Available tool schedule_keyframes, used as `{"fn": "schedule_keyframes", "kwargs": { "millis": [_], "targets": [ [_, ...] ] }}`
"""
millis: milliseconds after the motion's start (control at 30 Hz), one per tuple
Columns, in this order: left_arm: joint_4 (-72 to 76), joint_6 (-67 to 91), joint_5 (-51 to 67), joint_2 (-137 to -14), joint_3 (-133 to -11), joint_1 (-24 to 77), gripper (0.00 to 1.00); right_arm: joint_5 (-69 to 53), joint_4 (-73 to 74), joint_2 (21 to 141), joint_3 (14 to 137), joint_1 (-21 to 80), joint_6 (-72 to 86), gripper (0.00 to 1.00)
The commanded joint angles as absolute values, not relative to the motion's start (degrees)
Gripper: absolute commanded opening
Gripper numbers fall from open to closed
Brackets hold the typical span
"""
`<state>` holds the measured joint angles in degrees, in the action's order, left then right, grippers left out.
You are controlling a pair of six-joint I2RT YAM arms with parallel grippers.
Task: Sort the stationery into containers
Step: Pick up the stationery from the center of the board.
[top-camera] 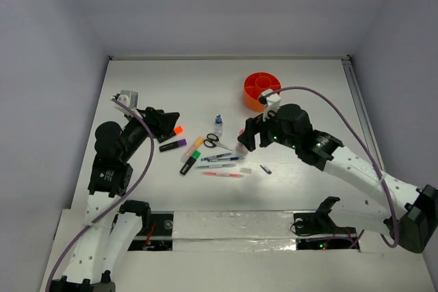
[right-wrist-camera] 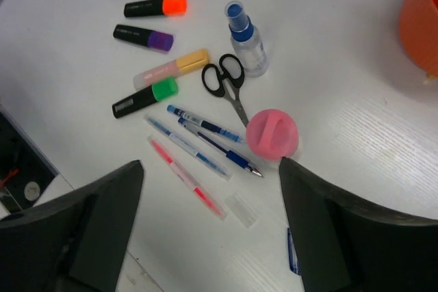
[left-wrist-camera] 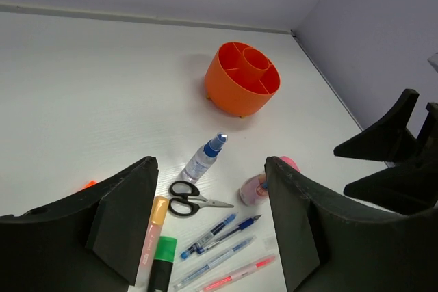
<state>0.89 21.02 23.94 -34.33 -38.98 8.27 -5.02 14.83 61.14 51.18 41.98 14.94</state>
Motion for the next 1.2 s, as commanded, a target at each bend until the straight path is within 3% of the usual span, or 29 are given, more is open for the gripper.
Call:
{"fn": "schedule_keyframes", "kwargs": {
  "millis": [0, 33, 67, 100, 167, 233, 267, 300, 400, 433, 533, 633, 767, 967, 1167],
  "targets": [
    [2.29, 20.13, 24.17, -33.57, -39.73, 8.53, 0.61, 3.24, 13.98, 64.94, 56.15, 46.84, 10.9, 0.77],
    [2.2, 19.95, 24.08, -33.49, -39.81, 8.53, 0.6, 3.86, 13.54, 66.08, 57.47, 47.63, 10.29, 0.7],
    [1.59, 19.86, 23.65, -33.49, -39.81, 8.53, 0.6, 4.74, 12.93, 68.27, 58.18, 48.25, 9.5, 0.53],
    [1.41, 19.69, 23.47, -33.49, -39.9, 8.53, 0.59, 5.09, 12.14, 69.16, 58.88, 48.77, 9.32, 0.22],
    [1.23, 19.51, 23.2, -33.4, -39.81, 8.53, 0.55, 5.71, 10.56, 71.53, 60.2, 48.78, 8.62, 0.04],
    [1.58, 19.51, 23.38, -33.31, -39.73, 8.53, 0.43, 6.41, 8.79, 73.03, 61.17, 48.78, 8.26, 0.0],
    [2.02, 19.6, 23.38, -33.31, -39.73, 8.53, 0.31, 6.68, 8.53, 73.91, 62.3, 48.78, 7.74, 0.01],
    [2.2, 19.6, 23.47, -33.31, -39.73, 8.53, 0.23, 7.03, 8.09, 75.83, 62.92, 48.78, 7.65, 0.11],
    [1.76, 19.69, 22.33, -32.96, -39.73, 8.53, 0.0, 8.0, 8.44, 79.44, 66.0, 48.78, 7.12, 0.54],
    [1.5, 19.69, 21.37, -32.87, -39.73, 8.53, 0.0, 8.26, 8.35, 81.72, 66.61, 48.78, 7.21, 0.78],
    [0.7, 19.42, 20.48, -32.61, -39.9, 8.53, 0.0, 9.66, 8.62, 86.46, 69.87, 48.78, 7.56, 0.9],
    [0.7, 19.42, 20.39, -32.52, -40.08, 8.53, 0.0, 10.72, 9.05, 89.73, 73.28, 48.78, 7.65, 0.9],
    [0.79, 19.25, 20.3, -32.17, -40.08, 9.05, 0.21, 12.39, 10.1, 95.26, 77.16, 48.78, 7.99, 0.89],
    [0.26, 19.16, 19.25, -31.99, -39.99, 9.57, 0.33, 6.87, 9.49, 99.57, 79.8, 46.49, 10.72, 0.82],
    [0.35, 18.81, 19.25, -31.82, -40.17, 9.58, 0.35, 7.56, 10.81, 103.53, 82.18, 45.97, 10.9, 0.76]
  ]
}}
